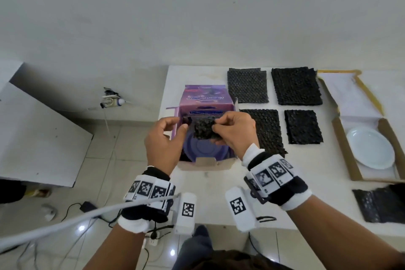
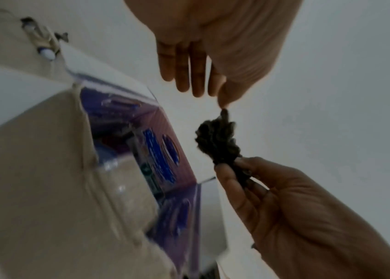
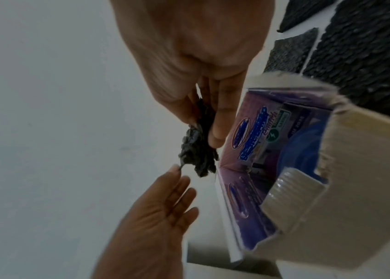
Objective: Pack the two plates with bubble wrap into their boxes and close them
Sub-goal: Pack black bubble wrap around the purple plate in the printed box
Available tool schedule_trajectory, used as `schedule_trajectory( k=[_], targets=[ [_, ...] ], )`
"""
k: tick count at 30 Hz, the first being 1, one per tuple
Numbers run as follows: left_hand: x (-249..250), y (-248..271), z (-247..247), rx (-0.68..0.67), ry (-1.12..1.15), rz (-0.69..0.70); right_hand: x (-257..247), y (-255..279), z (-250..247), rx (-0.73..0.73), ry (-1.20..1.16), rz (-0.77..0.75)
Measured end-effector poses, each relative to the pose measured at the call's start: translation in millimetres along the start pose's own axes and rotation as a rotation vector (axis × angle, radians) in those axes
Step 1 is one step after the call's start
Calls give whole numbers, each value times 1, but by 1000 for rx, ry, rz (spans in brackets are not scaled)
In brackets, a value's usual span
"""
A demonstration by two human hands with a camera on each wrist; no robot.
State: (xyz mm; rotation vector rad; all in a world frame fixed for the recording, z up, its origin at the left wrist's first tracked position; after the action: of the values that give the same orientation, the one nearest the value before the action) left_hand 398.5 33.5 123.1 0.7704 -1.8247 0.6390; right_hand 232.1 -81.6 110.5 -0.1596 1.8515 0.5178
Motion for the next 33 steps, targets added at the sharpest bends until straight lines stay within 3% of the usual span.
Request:
schedule_trajectory(
  k=[4, 9, 12, 15, 21, 25, 29, 33],
  targets=[
    [-36, -38, 5, -123, -121, -79, -2, -35, 31, 69, 248, 21],
    [-58, -48, 17, -190, -65, -46, 39, -75, 62, 103, 293, 285],
    [-70, -47, 18, -197, -14, -83, 58, -90, 80, 126, 294, 364],
    [-79, -47, 22, -229, -16, -123, 73, -101, 94, 146, 256, 423],
    [-85, -42, 25, -253, 1, -134, 103, -109, 119, -54, 34, 591],
    [-90, -39, 26, -226, 35, -145, 102, -103, 123, -117, -9, 604],
    [-93, -36, 26, -219, 63, -134, 106, -103, 125, -88, -29, 657],
    [-97, -35, 25, -206, 96, -116, 114, -103, 122, 44, -18, 726]
  ],
)
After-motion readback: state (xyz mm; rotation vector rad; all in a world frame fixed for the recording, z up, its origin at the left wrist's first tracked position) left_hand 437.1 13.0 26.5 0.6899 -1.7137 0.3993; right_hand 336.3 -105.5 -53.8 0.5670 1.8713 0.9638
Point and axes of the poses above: each hand's wrist, its own y-axis away from the middle knuckle, its own z-axis out of the palm, x = y × z, the point moved 8 cm from there along -y, towards the middle knuckle, and after that the axes turned 4 degrees about y, right-handed, at the moved point
